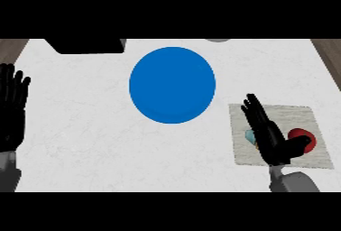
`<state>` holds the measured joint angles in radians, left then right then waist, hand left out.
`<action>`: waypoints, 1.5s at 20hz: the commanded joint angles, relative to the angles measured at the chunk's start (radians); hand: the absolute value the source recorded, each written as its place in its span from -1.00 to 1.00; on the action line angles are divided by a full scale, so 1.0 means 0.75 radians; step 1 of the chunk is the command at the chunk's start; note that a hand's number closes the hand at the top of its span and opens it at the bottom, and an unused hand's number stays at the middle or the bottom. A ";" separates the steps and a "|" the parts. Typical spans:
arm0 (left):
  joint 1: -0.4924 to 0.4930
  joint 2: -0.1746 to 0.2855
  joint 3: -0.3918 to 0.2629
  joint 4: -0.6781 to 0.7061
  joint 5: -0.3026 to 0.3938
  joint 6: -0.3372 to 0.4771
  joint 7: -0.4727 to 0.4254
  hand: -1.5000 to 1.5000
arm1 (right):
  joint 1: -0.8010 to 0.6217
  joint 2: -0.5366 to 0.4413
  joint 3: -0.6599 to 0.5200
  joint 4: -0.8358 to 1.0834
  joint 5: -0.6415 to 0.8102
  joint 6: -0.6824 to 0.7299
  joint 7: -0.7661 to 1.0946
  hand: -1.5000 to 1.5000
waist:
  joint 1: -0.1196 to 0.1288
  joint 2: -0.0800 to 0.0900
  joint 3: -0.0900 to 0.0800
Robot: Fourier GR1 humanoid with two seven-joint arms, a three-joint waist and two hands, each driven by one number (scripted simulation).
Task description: Pick the tomato from the placemat and place it in the plate
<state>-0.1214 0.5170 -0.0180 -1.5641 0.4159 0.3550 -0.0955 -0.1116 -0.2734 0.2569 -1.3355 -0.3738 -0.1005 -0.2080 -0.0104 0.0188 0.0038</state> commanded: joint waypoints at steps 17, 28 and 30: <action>-0.202 0.072 -0.166 0.041 -0.081 -0.266 0.126 0.00 | 0.181 -0.341 0.150 0.048 0.368 0.319 -0.852 -1.00 | -0.004 -0.020 -0.003; -0.147 0.029 -0.148 0.000 -0.154 -0.262 0.126 0.00 | 0.188 -0.800 -0.146 -0.288 0.467 0.347 -0.572 -1.00 | -0.016 -0.035 -0.009; -0.216 0.020 -0.147 0.058 -0.150 -0.278 0.135 0.00 | 0.084 -0.869 -0.134 -0.295 0.539 0.349 -0.375 -1.00 | -0.009 -0.027 -0.011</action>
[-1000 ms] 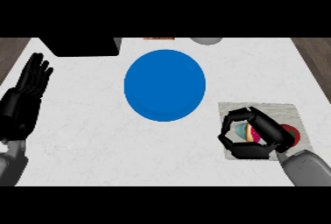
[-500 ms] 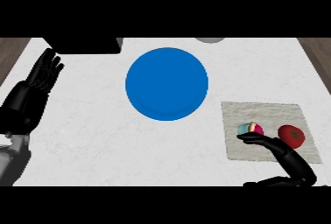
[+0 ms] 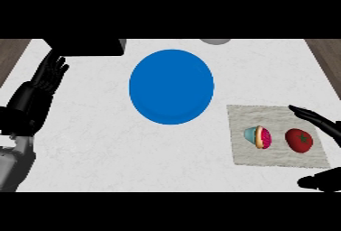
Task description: Pick the tomato from the placemat and place it in the plate
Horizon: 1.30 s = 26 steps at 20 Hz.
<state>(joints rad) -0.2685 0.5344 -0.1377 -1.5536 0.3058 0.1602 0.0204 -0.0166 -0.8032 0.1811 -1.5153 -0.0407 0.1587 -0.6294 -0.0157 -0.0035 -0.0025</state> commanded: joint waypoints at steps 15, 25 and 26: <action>-0.059 -0.077 0.018 0.064 -0.059 -0.040 0.018 0.00 | -0.097 -0.407 0.117 -0.248 0.436 0.386 0.758 -1.00 | 0.018 0.007 0.003; 0.010 -0.137 0.051 0.005 -0.142 -0.074 0.002 0.00 | -0.212 -0.099 0.203 0.008 0.831 0.317 0.861 -1.00 | 0.029 0.007 0.003; -0.083 -0.107 0.086 0.035 -0.112 -0.109 0.078 0.00 | -0.164 -0.156 0.167 -0.006 0.828 0.335 0.831 -1.00 | 0.019 0.006 0.003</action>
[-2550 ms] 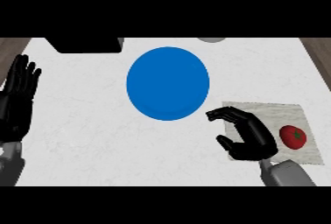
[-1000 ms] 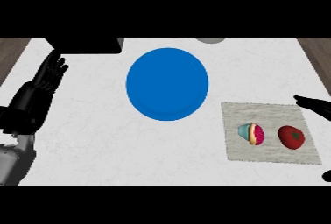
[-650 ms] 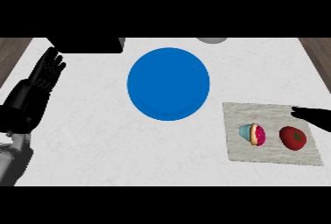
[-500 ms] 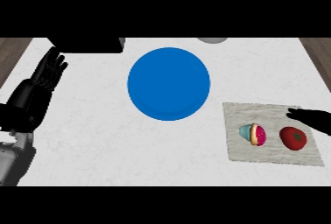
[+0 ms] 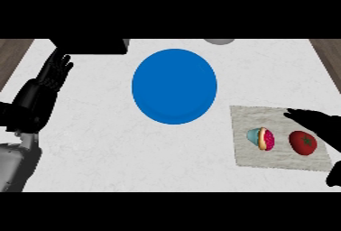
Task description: Pick the tomato from the placemat and place it in the plate
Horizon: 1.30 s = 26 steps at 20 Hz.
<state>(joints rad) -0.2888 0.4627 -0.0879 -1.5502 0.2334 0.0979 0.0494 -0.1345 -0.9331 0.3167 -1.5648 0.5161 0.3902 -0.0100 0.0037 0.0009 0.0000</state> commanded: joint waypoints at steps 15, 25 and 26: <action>0.042 -0.103 0.126 -0.015 -0.093 -0.130 0.010 0.00 | -0.170 0.310 -0.042 0.581 0.436 -0.010 -0.253 -1.00 | 0.004 0.002 0.000; 0.069 -0.132 0.154 -0.075 -0.141 -0.136 0.052 0.00 | -0.189 0.404 -0.135 0.709 0.512 -0.243 -0.405 1.00 | 0.004 0.001 0.001; 0.119 -0.130 0.145 -0.116 -0.141 -0.154 0.029 0.00 | -0.178 0.400 -0.150 0.668 0.524 -0.302 -0.398 1.00 | 0.004 -0.001 0.001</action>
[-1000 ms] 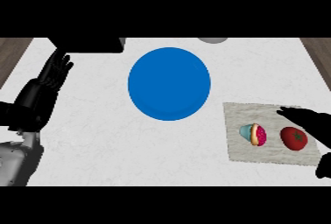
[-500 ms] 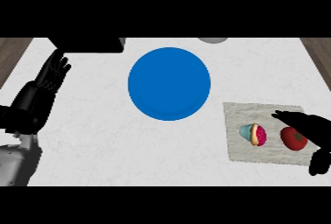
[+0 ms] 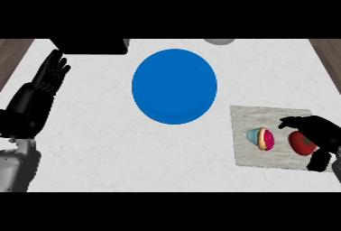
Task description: Pick the tomato from the placemat and place it in the plate
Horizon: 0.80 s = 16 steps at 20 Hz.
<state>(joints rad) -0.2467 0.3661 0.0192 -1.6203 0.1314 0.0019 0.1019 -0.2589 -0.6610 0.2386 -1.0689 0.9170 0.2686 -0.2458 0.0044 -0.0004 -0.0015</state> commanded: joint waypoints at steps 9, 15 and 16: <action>-0.071 -0.029 0.016 0.059 -0.033 -0.024 0.000 0.00 | -0.227 0.100 -0.197 0.250 0.054 -0.407 -0.125 1.00 | 0.012 0.008 0.004; -0.080 -0.071 -0.030 0.027 -0.046 -0.016 0.012 0.00 | -0.487 0.026 -0.389 0.676 0.035 -0.560 -0.115 1.00 | 0.056 0.023 0.007; -0.112 -0.041 0.005 0.097 -0.022 -0.052 0.007 0.00 | -0.567 -0.002 -0.394 0.715 0.035 -0.529 -0.156 1.00 | 0.053 0.024 0.006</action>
<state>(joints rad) -0.3100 0.3305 0.0126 -1.5864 0.1065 -0.0171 0.1108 -0.5567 -0.6333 0.0007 -0.6830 0.9449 -0.0830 -0.3228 0.0383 0.0144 0.0027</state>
